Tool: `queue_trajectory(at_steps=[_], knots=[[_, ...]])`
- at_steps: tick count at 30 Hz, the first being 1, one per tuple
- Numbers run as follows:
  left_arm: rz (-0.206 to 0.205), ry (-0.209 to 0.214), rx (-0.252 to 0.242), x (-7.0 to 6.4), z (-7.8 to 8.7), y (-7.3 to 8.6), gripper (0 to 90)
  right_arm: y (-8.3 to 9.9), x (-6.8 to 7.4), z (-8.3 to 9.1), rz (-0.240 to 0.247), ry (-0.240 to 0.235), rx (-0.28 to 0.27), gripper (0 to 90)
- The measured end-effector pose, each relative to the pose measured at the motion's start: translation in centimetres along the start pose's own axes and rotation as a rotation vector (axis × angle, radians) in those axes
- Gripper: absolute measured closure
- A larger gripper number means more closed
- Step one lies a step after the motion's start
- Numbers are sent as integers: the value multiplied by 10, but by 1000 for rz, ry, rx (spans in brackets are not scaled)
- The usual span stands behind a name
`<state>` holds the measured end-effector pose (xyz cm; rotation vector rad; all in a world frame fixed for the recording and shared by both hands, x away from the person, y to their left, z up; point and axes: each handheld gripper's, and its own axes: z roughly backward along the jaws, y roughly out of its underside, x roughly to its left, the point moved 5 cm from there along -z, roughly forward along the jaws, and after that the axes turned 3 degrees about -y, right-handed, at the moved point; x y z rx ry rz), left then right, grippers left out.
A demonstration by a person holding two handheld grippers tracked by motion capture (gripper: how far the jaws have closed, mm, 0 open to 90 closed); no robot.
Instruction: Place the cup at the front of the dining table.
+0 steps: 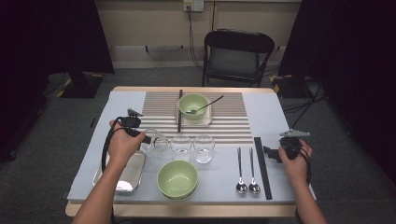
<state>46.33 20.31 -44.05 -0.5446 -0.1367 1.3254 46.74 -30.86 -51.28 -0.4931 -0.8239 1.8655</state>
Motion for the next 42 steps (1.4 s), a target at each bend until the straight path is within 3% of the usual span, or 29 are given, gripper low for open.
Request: queue_trajectory(at_steps=[22,30,42], knots=[[-16,3,-11,1,3,-7,855,0,0,0,0,0,0,164],[2,6,-4,1,4,-7,855,0,0,0,0,0,0,164],[-19,-4,-5,1,5,-11,855,0,0,0,1,0,0,164]])
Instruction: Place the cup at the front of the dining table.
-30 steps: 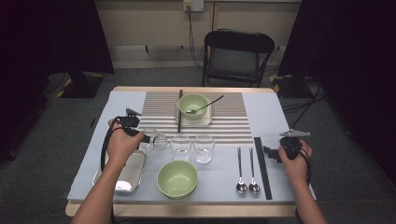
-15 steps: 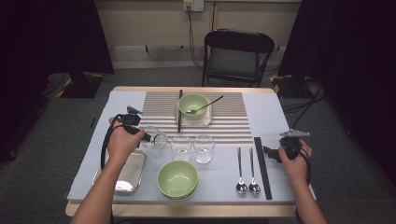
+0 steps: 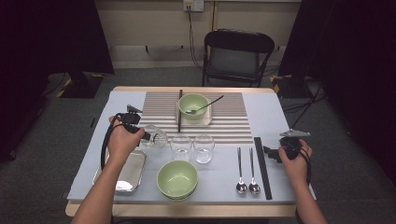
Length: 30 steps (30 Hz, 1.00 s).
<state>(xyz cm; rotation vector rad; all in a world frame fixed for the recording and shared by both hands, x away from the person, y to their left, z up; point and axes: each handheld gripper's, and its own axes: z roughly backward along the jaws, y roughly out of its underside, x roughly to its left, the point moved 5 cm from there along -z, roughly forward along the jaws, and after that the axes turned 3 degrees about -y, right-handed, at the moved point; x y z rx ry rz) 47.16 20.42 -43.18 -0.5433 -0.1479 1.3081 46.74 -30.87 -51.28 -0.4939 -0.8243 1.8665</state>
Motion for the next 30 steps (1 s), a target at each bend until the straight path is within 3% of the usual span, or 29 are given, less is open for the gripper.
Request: queue_trajectory(at_steps=[7,30], knots=[[25,-6,-1,3,-1,-1,855,0,0,0,0,0,0,163],[51,23,-20,6,2,-9,855,0,0,0,0,0,-1,163]])
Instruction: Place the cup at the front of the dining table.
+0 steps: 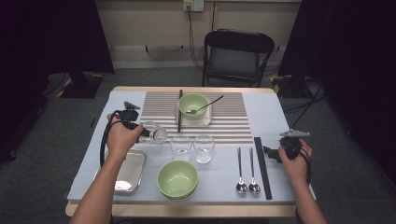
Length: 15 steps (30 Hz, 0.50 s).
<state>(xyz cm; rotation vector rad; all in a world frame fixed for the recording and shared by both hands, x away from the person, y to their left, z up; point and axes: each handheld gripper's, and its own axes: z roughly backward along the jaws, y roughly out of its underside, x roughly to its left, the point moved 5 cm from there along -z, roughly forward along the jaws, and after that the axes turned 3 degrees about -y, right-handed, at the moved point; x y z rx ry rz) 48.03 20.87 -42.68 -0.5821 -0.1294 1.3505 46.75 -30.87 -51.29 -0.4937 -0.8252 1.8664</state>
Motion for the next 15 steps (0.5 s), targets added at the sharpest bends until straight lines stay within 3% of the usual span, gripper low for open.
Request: queue_trajectory(at_steps=[5,15], knots=[[-2,2,-9,1,0,-2,855,0,0,0,0,1,1,163],[39,17,-5,5,-1,-5,856,0,0,0,-1,0,0,163]])
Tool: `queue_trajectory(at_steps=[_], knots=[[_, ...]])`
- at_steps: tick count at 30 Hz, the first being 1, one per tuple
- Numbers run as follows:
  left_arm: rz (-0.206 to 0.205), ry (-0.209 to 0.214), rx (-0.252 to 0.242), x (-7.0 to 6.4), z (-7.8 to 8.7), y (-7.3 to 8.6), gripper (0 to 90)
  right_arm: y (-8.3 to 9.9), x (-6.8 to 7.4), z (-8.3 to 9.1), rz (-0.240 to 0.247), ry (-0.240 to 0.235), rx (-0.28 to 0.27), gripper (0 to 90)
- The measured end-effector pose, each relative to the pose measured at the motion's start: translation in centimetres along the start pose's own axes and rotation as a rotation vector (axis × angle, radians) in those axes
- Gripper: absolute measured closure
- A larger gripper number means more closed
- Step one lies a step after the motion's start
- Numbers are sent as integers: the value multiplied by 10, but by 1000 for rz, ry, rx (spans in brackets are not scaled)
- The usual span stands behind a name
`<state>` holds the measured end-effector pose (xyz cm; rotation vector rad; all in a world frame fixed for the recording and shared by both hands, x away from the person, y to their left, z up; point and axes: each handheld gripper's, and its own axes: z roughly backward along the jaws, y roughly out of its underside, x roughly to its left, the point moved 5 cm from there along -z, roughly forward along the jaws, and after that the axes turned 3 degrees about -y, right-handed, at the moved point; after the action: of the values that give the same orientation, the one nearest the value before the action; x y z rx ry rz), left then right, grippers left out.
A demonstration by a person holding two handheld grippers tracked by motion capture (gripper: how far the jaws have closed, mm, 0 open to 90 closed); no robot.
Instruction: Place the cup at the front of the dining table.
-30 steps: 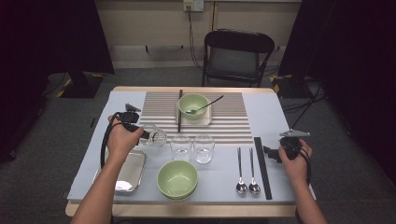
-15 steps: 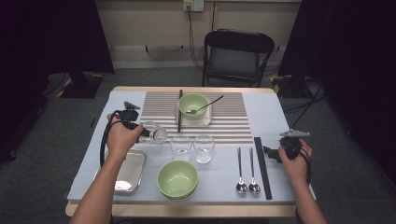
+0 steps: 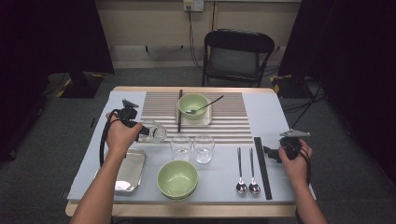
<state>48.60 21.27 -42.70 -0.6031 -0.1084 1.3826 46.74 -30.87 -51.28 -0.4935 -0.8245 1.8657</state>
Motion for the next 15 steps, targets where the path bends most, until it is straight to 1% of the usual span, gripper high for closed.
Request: queue_trajectory(at_steps=[1,4,7,11,13,14,15], knots=[[2,0,-2,0,0,0,855,0,0,0,0,0,0,163],[-10,-19,3,1,0,-1,855,0,0,0,0,0,0,163],[3,-16,-2,1,-1,-1,855,0,0,0,0,0,0,163],[-2,-13,-2,2,-1,-2,855,0,0,0,0,0,0,163],[1,-11,1,2,-2,-3,856,0,0,0,1,-1,-1,163],[12,-11,-3,1,-2,-3,856,0,0,0,0,0,0,163],[12,-13,-4,1,-3,-3,855,0,0,0,1,0,0,163]])
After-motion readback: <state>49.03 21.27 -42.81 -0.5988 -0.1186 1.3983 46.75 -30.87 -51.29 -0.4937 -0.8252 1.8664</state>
